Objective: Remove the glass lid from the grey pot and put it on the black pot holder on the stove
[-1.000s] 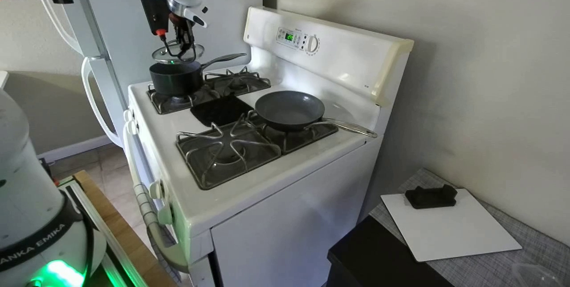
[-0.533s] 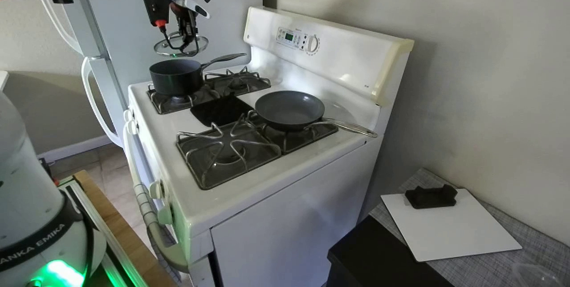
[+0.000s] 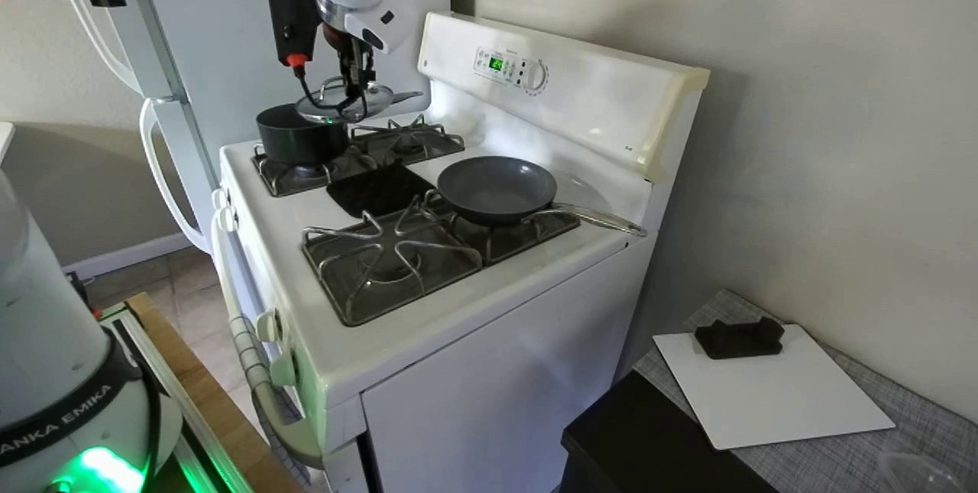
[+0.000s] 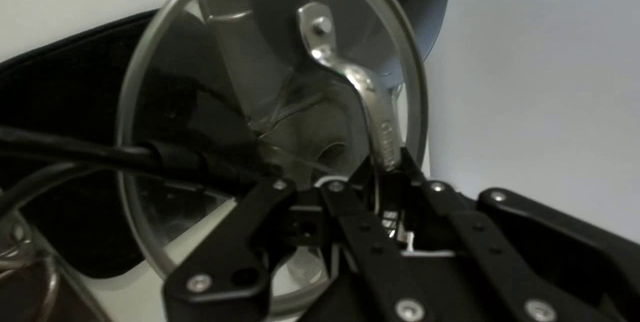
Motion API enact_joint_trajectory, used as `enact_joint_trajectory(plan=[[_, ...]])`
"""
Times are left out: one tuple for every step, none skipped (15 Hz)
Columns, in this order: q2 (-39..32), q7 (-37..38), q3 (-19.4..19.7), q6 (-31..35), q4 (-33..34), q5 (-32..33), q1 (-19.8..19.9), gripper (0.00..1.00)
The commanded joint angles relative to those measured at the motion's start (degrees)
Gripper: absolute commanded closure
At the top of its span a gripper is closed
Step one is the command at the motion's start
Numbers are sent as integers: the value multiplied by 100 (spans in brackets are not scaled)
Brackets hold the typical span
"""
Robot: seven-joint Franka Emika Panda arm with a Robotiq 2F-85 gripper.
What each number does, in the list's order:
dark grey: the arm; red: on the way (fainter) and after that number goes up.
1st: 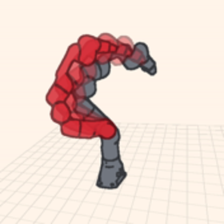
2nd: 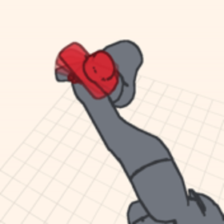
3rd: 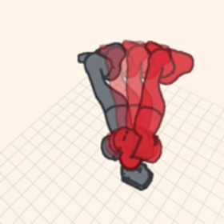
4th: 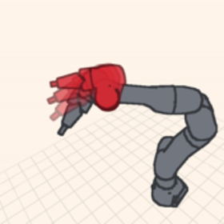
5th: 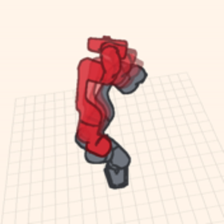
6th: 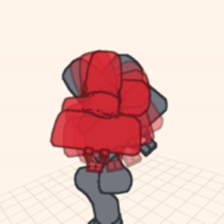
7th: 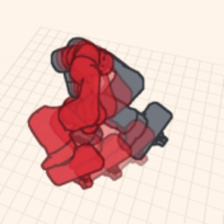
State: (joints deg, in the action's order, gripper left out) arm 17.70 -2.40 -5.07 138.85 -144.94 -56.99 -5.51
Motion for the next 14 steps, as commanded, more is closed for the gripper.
enact_joint_trajectory(plan=[[168,-27,202,-157,-241,296,198,100],[117,-82,247,-179,-242,347,218,100],[134,-150,259,-102,-314,388,230,100],[103,-263,306,-136,-349,378,225,100],[51,-405,331,-61,-372,299,206,100],[2,-563,358,-51,-385,201,172,100],[-77,-709,380,-51,-389,120,146,100],[-147,-844,389,-8,-402,33,129,100],[-238,-967,403,-13,-395,-39,121,100],[-343,-1069,419,-38,-381,-79,126,100],[-429,-1119,437,-203,-342,-88,128,100],[-310,-882,339,-16,-393,99,186,99],[-383,-944,343,-22,-392,71,185,99],[-439,-991,345,-23,-390,50,185,99]])
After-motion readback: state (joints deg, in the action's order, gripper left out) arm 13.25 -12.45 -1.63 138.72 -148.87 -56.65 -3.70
